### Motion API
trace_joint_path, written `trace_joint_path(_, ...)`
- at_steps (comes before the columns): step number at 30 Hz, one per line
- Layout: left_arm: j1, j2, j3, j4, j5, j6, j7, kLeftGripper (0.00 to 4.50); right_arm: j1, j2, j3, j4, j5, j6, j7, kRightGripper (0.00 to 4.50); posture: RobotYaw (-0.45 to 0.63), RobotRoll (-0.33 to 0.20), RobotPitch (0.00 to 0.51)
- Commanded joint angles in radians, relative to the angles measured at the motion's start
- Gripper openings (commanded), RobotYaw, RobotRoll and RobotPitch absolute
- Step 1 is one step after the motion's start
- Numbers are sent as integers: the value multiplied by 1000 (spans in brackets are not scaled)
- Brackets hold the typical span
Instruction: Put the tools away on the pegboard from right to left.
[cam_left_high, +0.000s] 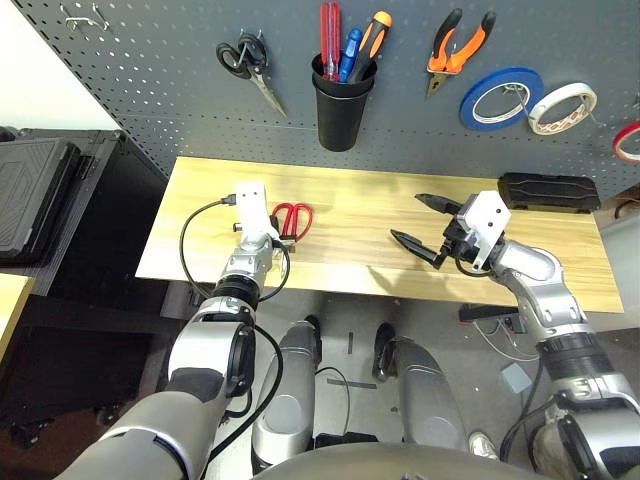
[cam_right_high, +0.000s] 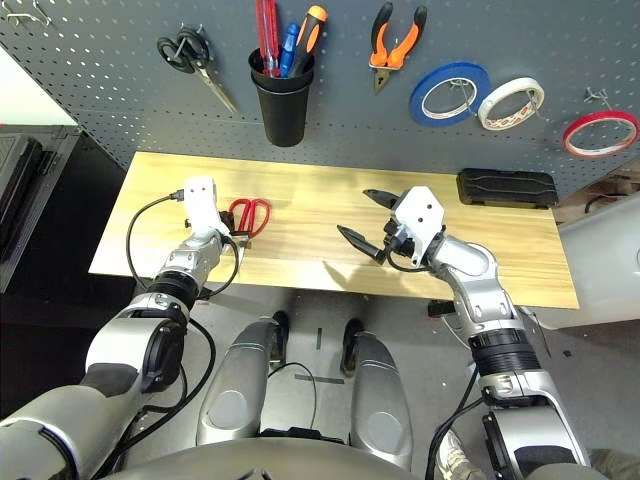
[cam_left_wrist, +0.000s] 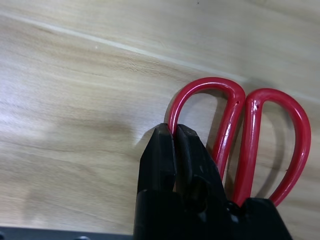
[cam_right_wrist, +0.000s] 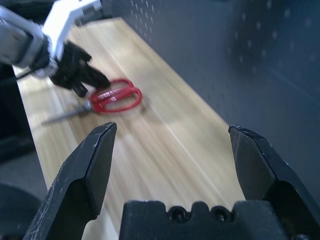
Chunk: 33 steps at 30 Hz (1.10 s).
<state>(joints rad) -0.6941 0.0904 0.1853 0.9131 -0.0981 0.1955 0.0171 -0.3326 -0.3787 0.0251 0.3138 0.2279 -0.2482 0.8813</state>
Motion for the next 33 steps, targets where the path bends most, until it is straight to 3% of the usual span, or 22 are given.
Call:
trace_joint_path(1,85,-23,10,-212,-49,7,-32,37,-4,2,-33,35,57,-67,55,4500,226,0,256)
trace_joint_path(8,334,-64,-15,-695,-147,27,-138,37,-40,-11,-66,86,112,-93,117,4500,251,0,256)
trace_joint_path(16,472,-58,4,-1002,-241,59,-162,37,-89,-22,-105,109,155,-102,168,4500,290,0,252)
trace_joint_path(24,450,6,42,-1197,-343,78,-197,37,-76,-49,-138,31,218,-93,220,4500,311,0,244)
trace_joint_path(33,320,109,83,-1176,-384,129,-179,37,-91,-51,-158,-11,251,-54,215,4500,308,0,241)
